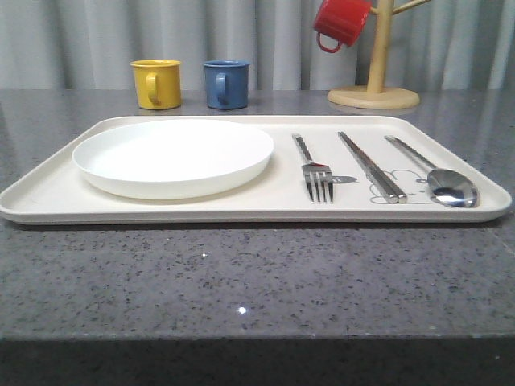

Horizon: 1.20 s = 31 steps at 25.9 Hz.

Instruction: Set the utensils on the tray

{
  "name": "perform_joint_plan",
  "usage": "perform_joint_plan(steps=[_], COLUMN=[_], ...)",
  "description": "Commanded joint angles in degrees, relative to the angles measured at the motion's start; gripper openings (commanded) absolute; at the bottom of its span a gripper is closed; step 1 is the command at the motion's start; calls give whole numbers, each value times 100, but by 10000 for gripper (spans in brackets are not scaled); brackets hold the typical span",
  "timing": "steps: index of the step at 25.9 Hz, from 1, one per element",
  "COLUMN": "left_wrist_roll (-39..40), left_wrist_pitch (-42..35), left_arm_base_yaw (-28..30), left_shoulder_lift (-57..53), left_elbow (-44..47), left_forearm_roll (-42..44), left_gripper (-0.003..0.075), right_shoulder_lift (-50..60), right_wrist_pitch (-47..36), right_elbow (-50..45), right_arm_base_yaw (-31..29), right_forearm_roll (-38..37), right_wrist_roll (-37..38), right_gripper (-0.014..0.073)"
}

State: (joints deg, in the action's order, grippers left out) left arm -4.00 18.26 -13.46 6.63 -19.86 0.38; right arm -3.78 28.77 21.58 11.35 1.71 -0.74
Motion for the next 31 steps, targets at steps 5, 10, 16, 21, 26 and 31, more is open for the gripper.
perform_joint_plan(steps=[5,10,16,21,26,31], left_wrist_roll=[48,48,48,48,48,48], left_wrist_pitch=[-465,-465,-465,-448,-462,-638], left_arm_base_yaw=[19,19,19,97,703,1145], left_shoulder_lift=[57,57,57,-117,-862,-812], left_elbow=[-151,-151,-151,45,735,1380], left_forearm_roll=[-38,-38,-38,-38,-38,-38], left_gripper=[-18,-18,-18,-18,-18,-18], right_shoulder_lift=[-56,-56,-56,-56,-56,-56], right_wrist_pitch=[-512,-512,-512,-512,-512,-513], right_elbow=[129,129,129,129,129,129], right_arm_base_yaw=[-16,-16,-16,-16,-16,-16], right_forearm_roll=[-75,-75,-75,-75,-75,-75], right_wrist_roll=[-55,-55,-55,-55,-55,-55], right_gripper=[-69,-69,-69,-69,-69,-69])
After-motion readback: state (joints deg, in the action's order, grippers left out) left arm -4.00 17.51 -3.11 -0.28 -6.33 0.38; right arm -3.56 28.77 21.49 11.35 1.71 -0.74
